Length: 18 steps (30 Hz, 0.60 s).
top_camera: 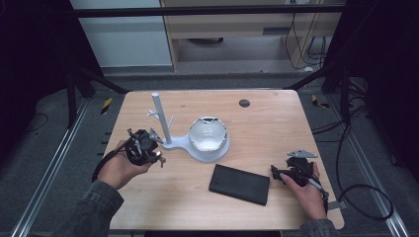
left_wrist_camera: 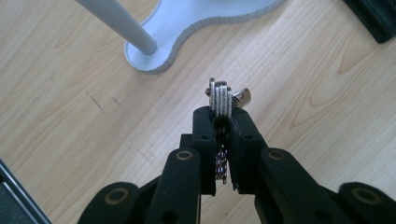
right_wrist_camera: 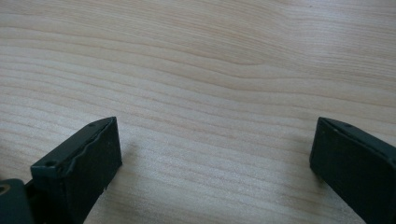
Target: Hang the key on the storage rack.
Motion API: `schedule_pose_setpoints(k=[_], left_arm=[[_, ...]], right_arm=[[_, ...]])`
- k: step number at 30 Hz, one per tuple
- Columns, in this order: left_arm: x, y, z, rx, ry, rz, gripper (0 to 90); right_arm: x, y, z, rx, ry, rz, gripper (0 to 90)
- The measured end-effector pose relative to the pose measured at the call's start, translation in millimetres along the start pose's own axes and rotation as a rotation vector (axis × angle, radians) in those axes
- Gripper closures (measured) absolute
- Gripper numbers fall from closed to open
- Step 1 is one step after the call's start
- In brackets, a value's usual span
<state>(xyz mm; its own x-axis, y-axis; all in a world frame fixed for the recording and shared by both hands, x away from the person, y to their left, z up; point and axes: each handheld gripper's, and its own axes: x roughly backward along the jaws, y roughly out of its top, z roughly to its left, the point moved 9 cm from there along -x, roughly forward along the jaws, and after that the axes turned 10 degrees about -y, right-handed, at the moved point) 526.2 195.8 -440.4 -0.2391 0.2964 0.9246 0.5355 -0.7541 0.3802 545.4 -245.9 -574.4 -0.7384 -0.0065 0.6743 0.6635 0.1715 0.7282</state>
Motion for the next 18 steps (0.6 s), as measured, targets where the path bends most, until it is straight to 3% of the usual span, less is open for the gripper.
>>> schedule_pose_setpoints(k=[8,18], left_arm=[[10.6,0.6,12.4,-0.003,0.033,0.006,82.3],[36.5,4.9,41.0,0.029,0.067,-0.018,82.2]], right_arm=[[3.7,-3.0,3.1,0.013,0.010,-0.004,2.4],[12.8,-11.0,6.9,0.014,0.017,-0.003,2.3]])
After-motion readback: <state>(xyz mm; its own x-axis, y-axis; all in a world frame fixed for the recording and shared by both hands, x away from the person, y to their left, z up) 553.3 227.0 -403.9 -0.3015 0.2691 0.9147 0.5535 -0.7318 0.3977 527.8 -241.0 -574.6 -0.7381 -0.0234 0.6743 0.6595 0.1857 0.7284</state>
